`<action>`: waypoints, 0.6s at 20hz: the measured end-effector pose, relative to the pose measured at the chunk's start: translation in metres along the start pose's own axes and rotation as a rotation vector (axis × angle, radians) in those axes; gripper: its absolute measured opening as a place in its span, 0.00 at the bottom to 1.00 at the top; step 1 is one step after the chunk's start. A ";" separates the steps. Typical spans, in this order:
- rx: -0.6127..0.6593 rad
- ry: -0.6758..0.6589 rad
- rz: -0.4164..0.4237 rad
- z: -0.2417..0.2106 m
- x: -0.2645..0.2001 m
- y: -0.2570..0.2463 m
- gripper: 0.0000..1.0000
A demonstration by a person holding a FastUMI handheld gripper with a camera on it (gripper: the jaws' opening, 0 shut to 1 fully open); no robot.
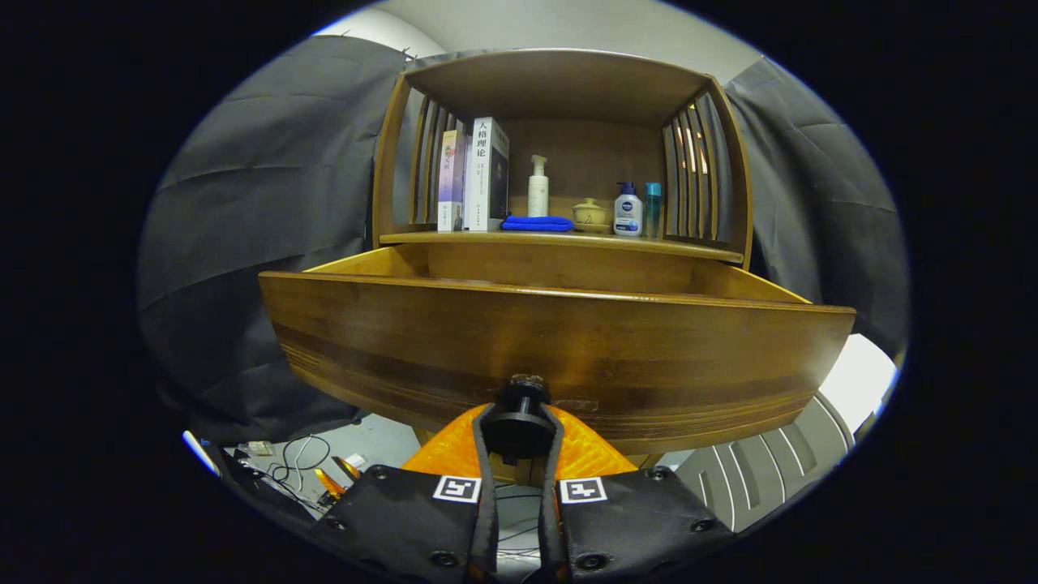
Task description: Pull open the drawer, take out the items inside it, and place them on the countertop above the cabinet.
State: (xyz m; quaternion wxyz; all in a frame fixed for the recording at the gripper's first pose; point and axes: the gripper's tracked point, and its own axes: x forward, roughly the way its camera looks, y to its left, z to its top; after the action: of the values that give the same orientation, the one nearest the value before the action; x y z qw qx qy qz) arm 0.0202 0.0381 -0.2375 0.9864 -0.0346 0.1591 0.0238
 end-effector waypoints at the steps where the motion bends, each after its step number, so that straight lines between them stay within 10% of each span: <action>1: -0.005 0.003 0.002 0.000 0.000 0.001 0.21; 4: 0.024 0.057 0.034 -0.002 -0.003 0.003 0.31; 10: -0.009 -0.079 0.090 0.076 -0.047 -0.012 0.99; 12: -0.020 -0.109 0.090 0.104 -0.052 -0.020 0.97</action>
State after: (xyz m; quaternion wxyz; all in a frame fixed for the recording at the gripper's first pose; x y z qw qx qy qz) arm 0.0047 0.0246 -0.1213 0.9911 -0.0362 0.1065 0.0714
